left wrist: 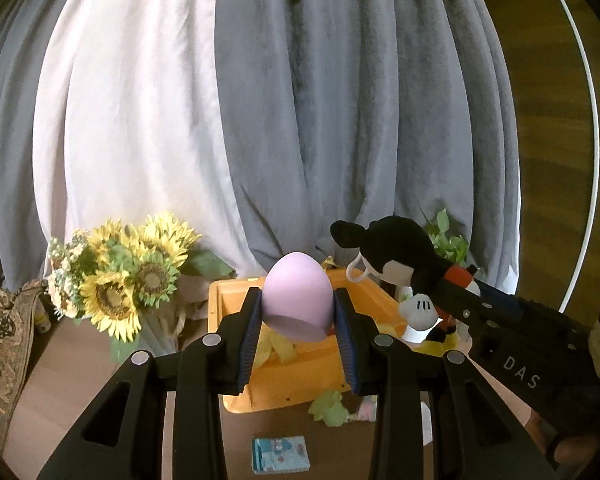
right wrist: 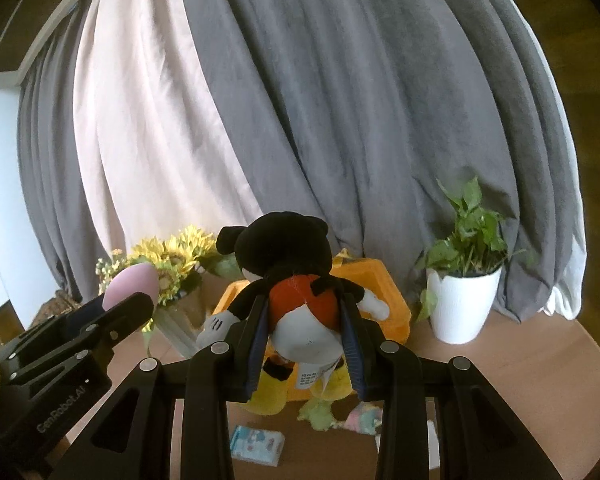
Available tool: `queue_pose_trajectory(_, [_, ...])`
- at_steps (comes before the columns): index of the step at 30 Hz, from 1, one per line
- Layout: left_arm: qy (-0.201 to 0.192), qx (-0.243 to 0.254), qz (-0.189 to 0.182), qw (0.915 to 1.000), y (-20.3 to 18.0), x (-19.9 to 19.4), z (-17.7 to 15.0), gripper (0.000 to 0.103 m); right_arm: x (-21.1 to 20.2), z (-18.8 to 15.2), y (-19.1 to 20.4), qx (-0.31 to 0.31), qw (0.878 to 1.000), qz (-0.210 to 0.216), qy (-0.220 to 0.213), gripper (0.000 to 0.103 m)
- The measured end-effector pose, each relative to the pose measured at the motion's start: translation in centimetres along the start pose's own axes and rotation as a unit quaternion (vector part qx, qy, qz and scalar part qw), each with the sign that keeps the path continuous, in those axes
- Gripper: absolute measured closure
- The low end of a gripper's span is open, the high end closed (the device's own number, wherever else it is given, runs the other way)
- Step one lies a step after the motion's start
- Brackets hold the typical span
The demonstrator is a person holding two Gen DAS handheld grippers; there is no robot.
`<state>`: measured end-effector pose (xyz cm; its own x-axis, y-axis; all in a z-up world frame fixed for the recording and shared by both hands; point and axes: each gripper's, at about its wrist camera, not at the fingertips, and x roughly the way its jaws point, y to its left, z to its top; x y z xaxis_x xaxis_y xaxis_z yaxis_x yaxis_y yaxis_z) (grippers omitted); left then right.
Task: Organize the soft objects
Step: 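Lift the pink sponge and Mickey plush and carry both over the orange crate, then lower both items into the crate and open both grippers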
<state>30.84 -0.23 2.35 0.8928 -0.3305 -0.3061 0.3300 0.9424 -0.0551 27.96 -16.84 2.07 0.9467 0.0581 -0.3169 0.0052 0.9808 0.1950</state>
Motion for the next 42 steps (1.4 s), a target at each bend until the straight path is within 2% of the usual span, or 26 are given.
queue_pose_trajectory(11, [-0.016,0.004,0.013,0.9998,-0.3,3.1,1.9,0.068,2.9,2.2,-1.2,-0.013,1.000,0.006,-0.015,0.067])
queue_pose_trajectory(24, [-0.008,-0.004,0.031,0.9995,1.5,7.7,2.4,0.068,7.3,3.8,-1.5,-0.030,0.999,0.032,-0.016,0.067])
queue_pose_trajectory(42, [0.045,-0.011,0.053,0.9975,4.0,15.0,0.5,0.068,16.4,2.6,-1.2,-0.029,0.997,0.064,0.042,0.067])
